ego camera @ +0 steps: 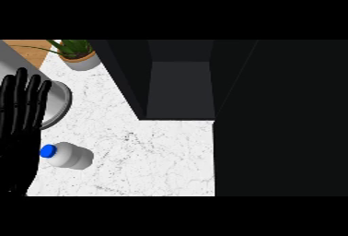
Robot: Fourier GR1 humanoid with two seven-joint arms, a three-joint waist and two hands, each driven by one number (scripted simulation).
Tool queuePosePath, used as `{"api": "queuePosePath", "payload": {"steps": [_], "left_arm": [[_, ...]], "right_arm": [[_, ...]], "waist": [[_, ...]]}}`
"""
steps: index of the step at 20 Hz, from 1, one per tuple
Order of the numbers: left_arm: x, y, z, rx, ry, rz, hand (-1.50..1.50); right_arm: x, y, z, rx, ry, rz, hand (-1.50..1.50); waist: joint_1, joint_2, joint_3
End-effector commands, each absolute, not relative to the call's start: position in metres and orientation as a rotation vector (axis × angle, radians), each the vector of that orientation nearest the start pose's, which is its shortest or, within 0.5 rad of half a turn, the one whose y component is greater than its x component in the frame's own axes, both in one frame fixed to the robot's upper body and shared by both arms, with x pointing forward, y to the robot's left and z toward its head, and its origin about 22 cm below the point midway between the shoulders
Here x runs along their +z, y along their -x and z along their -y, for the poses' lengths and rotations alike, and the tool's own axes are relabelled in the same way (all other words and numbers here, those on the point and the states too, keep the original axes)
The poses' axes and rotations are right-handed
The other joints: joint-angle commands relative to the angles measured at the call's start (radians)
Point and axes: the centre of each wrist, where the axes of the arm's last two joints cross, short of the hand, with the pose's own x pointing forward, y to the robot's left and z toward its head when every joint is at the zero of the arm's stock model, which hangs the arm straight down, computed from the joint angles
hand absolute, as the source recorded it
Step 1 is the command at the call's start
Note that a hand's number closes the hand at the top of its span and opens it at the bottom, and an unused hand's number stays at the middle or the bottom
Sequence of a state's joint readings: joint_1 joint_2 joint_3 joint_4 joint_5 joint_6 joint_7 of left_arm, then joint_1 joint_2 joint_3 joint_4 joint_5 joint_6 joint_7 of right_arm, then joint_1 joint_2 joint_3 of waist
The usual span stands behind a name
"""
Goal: Pick up the bottled water, place it into the cabinet and close the cabinet
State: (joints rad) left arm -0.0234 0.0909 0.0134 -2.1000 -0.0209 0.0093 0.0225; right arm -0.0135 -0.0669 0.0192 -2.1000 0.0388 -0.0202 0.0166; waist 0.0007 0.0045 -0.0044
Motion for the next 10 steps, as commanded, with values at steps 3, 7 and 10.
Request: {"api": "queuePosePath", "payload": {"steps": [3,7,10], "left_arm": [[0.125,-0.202,-0.28,-0.02,-0.167,2.101,-1.5],[0.111,-0.159,-0.29,0.198,-0.064,1.951,-1.5],[0.122,-0.134,-0.309,0.216,-0.06,1.931,-1.5]], "right_arm": [[0.137,-0.181,0.226,0.127,0.07,2.089,-1.5],[0.124,-0.173,0.224,0.217,-0.149,2.008,-1.5],[0.139,-0.15,0.221,0.227,-0.185,1.999,-1.5]], "waist": [[-0.002,-0.006,0.004],[0.031,-0.013,0.002],[0.014,-0.012,0.003]]}}
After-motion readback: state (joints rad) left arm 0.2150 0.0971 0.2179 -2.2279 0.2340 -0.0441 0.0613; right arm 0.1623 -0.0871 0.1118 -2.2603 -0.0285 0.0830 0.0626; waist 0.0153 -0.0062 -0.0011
